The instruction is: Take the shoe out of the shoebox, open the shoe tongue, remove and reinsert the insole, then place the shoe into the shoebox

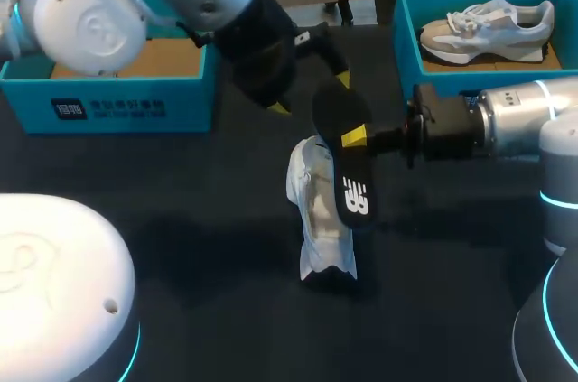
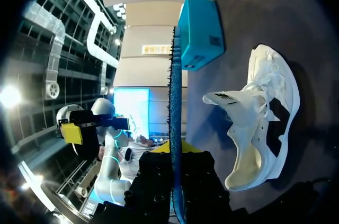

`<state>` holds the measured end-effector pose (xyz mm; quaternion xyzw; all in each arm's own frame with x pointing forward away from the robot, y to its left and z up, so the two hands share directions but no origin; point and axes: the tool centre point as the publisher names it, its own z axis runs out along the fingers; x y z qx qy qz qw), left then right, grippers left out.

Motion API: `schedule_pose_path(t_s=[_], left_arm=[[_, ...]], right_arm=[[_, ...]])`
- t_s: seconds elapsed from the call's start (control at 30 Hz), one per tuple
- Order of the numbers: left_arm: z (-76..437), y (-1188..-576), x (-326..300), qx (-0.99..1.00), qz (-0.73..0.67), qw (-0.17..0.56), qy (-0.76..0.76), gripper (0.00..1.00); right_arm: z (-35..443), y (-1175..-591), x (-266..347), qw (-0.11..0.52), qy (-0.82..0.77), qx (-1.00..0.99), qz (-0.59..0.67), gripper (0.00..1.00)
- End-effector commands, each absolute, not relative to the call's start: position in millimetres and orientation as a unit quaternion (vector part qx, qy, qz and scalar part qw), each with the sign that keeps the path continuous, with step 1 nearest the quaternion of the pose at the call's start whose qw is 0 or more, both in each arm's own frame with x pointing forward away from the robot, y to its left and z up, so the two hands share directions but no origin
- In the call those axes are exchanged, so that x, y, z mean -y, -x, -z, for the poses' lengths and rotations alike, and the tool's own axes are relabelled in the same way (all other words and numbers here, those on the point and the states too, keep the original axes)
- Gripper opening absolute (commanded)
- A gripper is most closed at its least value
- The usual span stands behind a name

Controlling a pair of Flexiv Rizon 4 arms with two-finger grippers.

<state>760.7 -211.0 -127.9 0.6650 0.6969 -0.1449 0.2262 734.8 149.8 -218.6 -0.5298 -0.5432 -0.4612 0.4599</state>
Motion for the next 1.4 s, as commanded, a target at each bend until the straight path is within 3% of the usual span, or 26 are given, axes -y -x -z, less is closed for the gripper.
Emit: schedule_pose_path(t_s=[0.03,0.67,1.4], left_arm=[[130.1,-765.7,224.1,-0.725,0.081,0.139,-0.670,1.00],[142.7,-777.9,247.6,-0.734,0.028,0.031,-0.678,1.00],[145.2,-777.4,245.7,-0.735,0.022,0.029,-0.678,1.00]], right_arm=[[219.5,-735.3,-151.6,0.459,0.531,0.543,0.461,0.00],[221.1,-737.0,-153.8,0.462,0.527,0.543,0.462,0.00],[216.8,-739.1,-153.6,0.462,0.526,0.550,0.456,0.00]])
